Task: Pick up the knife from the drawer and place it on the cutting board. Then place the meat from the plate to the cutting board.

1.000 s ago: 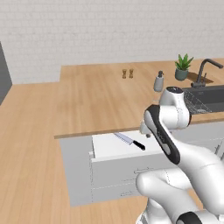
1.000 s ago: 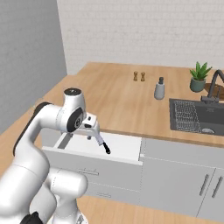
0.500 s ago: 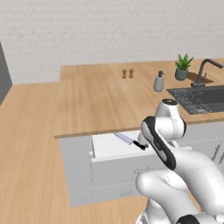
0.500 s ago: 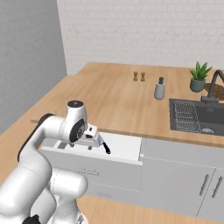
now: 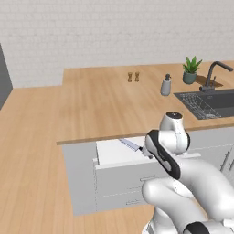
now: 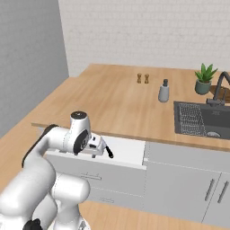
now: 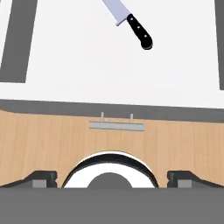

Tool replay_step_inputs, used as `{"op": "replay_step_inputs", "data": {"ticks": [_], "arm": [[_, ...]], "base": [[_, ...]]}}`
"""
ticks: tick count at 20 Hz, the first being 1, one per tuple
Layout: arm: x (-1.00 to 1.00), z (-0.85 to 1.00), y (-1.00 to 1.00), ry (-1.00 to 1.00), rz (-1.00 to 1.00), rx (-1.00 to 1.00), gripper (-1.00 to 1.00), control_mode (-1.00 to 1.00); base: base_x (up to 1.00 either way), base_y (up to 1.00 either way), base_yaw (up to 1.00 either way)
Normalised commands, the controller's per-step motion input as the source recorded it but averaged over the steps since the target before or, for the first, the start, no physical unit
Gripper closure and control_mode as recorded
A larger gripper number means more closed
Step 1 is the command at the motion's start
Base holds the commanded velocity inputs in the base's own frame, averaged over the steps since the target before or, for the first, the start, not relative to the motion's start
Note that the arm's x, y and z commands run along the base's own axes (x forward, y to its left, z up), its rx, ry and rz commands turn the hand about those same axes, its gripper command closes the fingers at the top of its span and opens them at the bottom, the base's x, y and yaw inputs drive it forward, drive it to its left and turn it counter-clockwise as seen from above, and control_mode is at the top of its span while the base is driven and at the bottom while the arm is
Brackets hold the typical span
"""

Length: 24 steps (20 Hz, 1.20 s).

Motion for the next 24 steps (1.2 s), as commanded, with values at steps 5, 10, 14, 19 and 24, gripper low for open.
{"op": "replay_step_inputs", "data": {"ticks": [5,10,14,19,24], "arm": [[0.63,-0.28,0.0,0.06,0.0,0.0,-1.0,-1.0],[0.44,-0.29,0.0,0.11,0.0,0.0,-1.0,-1.0],[0.22,-0.39,0.0,0.16,0.0,0.0,-1.0,-1.0],[0.09,-0.36,0.0,0.11,0.0,0.0,-1.0,-1.0],[0.05,-0.29,-0.03,0.04,0.0,0.0,-1.0,-1.0]], "base": [[0.0,0.0,0.0],[0.0,0.0,0.0],[0.0,0.0,0.0],[0.0,0.0,0.0],[0.0,0.0,0.0]]}}
